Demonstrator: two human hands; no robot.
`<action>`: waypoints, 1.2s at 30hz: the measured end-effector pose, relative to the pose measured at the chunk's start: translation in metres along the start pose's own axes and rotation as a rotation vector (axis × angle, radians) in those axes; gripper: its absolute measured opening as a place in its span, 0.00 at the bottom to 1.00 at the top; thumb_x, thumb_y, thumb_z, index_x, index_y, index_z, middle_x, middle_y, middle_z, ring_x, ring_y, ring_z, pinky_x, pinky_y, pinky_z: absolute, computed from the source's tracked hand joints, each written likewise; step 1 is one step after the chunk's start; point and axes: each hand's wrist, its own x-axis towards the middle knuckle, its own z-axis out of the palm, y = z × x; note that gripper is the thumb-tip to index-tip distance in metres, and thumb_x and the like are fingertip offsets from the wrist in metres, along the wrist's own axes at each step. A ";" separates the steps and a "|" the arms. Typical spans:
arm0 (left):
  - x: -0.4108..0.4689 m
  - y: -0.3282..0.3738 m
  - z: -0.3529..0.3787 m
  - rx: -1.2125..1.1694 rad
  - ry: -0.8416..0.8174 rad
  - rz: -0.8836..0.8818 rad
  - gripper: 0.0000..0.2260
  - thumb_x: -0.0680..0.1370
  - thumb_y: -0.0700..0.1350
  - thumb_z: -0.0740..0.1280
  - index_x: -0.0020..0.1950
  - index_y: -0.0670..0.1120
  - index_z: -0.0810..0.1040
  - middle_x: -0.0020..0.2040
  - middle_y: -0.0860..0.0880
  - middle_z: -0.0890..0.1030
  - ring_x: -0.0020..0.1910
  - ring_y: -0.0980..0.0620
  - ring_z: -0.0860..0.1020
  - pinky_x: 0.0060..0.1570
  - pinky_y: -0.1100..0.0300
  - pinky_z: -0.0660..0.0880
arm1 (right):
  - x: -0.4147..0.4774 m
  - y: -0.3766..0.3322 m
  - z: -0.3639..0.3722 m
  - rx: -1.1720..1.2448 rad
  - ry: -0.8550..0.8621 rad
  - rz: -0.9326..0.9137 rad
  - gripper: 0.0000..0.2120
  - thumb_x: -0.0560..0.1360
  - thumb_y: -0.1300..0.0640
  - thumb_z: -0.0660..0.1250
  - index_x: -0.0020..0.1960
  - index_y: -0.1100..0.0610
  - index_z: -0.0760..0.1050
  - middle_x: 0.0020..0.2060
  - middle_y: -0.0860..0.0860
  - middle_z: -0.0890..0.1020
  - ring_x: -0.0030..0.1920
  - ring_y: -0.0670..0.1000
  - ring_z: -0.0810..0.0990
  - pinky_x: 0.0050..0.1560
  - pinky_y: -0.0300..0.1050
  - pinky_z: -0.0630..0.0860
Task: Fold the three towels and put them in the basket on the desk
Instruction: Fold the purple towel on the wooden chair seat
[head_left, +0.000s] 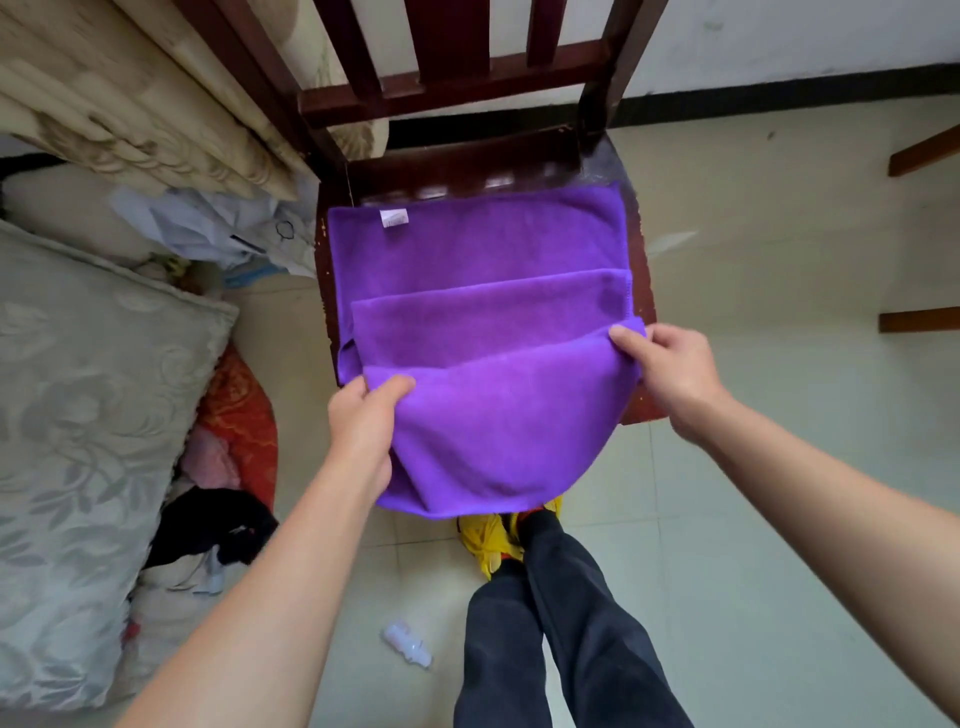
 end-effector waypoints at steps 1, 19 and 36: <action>0.014 0.011 0.005 -0.021 -0.005 -0.008 0.08 0.70 0.36 0.72 0.35 0.46 0.76 0.36 0.48 0.80 0.36 0.50 0.77 0.43 0.59 0.74 | 0.013 -0.011 0.005 -0.026 0.012 -0.016 0.17 0.73 0.50 0.71 0.32 0.58 0.70 0.28 0.53 0.66 0.29 0.49 0.64 0.29 0.42 0.61; 0.021 -0.067 -0.023 0.664 0.304 0.024 0.23 0.66 0.47 0.76 0.26 0.46 0.61 0.31 0.46 0.65 0.32 0.41 0.63 0.33 0.54 0.67 | -0.028 0.073 0.032 -0.284 0.058 0.304 0.18 0.69 0.50 0.74 0.31 0.55 0.67 0.26 0.50 0.73 0.30 0.53 0.70 0.33 0.45 0.66; -0.103 -0.044 -0.094 -0.198 0.234 -0.308 0.10 0.70 0.33 0.74 0.35 0.40 0.74 0.35 0.44 0.77 0.27 0.52 0.72 0.18 0.69 0.66 | -0.161 0.019 -0.045 0.156 0.111 0.240 0.09 0.74 0.64 0.69 0.47 0.56 0.69 0.28 0.55 0.76 0.19 0.45 0.73 0.19 0.35 0.66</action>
